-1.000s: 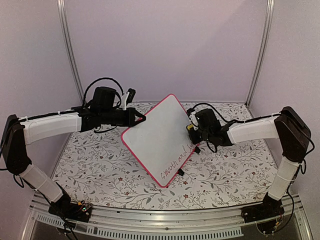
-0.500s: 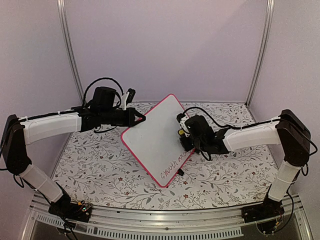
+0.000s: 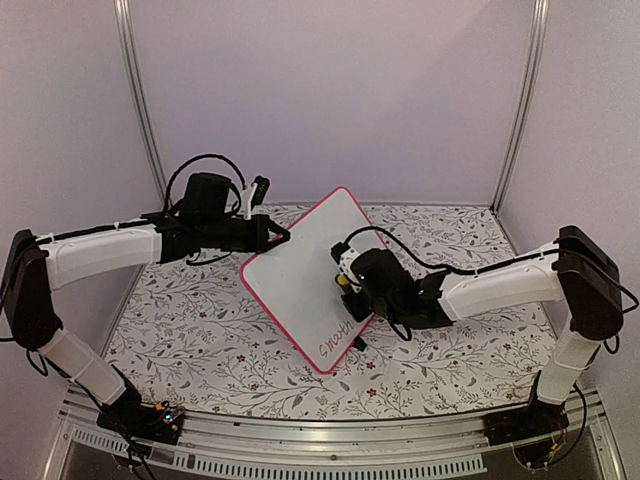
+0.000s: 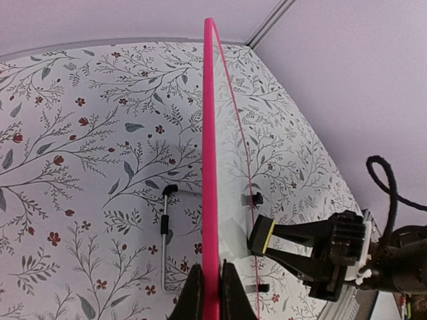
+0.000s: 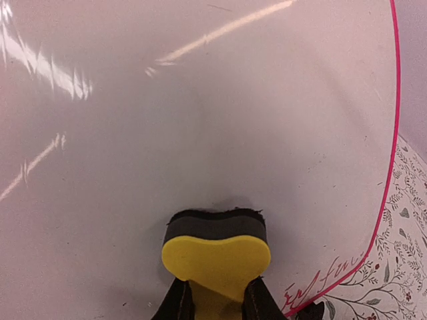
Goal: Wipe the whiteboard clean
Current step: Erase the whiteboard at the center of the board.
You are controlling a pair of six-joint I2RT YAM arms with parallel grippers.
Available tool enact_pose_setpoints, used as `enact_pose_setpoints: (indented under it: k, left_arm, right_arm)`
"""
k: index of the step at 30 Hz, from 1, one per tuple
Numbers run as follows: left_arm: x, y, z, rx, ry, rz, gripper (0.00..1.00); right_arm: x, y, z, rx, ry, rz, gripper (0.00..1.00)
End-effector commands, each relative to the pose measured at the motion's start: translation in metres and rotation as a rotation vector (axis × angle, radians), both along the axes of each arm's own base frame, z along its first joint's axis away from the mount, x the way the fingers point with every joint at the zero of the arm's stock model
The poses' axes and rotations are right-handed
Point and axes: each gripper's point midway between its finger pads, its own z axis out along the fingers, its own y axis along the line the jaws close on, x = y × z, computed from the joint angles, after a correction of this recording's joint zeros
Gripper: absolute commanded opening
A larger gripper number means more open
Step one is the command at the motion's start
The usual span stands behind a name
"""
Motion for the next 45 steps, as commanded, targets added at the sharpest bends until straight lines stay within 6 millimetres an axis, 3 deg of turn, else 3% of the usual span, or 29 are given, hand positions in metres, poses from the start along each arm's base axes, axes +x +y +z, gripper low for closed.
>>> enact_pose_setpoints:
  k: [1, 18, 27, 32, 36, 40, 42, 45]
  left_arm:
    - [-0.019, -0.005, -0.034, 0.114, 0.009, -0.095, 0.0]
    - [-0.019, -0.005, -0.036, 0.121, 0.008, -0.091, 0.0]
    - [-0.019, -0.004, -0.036, 0.124, 0.007, -0.09, 0.0]
    - [-0.019, -0.004, -0.036, 0.126, 0.005, -0.089, 0.0]
    - [-0.019, -0.004, -0.035, 0.128, 0.001, -0.088, 0.0]
    - [-0.021, -0.005, -0.035, 0.122, 0.004, -0.094, 0.0]
    - [-0.019, -0.005, -0.037, 0.13, 0.005, -0.09, 0.0]
    - [-0.015, -0.005, -0.036, 0.151, 0.017, -0.08, 0.0]
  right_arm:
    - [-0.062, 0.036, -0.055, -0.026, 0.161, 0.228, 0.15]
    - [-0.116, 0.065, -0.058, -0.061, 0.116, 0.335, 0.16]
    - [-0.124, 0.072, -0.045, -0.04, 0.098, 0.349, 0.16]
    - [-0.121, 0.07, -0.02, 0.002, 0.064, 0.335, 0.16]
    - [-0.121, 0.066, 0.024, 0.104, 0.015, 0.333, 0.16]
    - [-0.117, 0.054, 0.08, 0.242, -0.074, 0.297, 0.17]
    - [-0.109, 0.047, 0.094, 0.275, -0.122, 0.244, 0.17]
    - [-0.103, 0.047, 0.095, 0.29, -0.159, 0.216, 0.18]
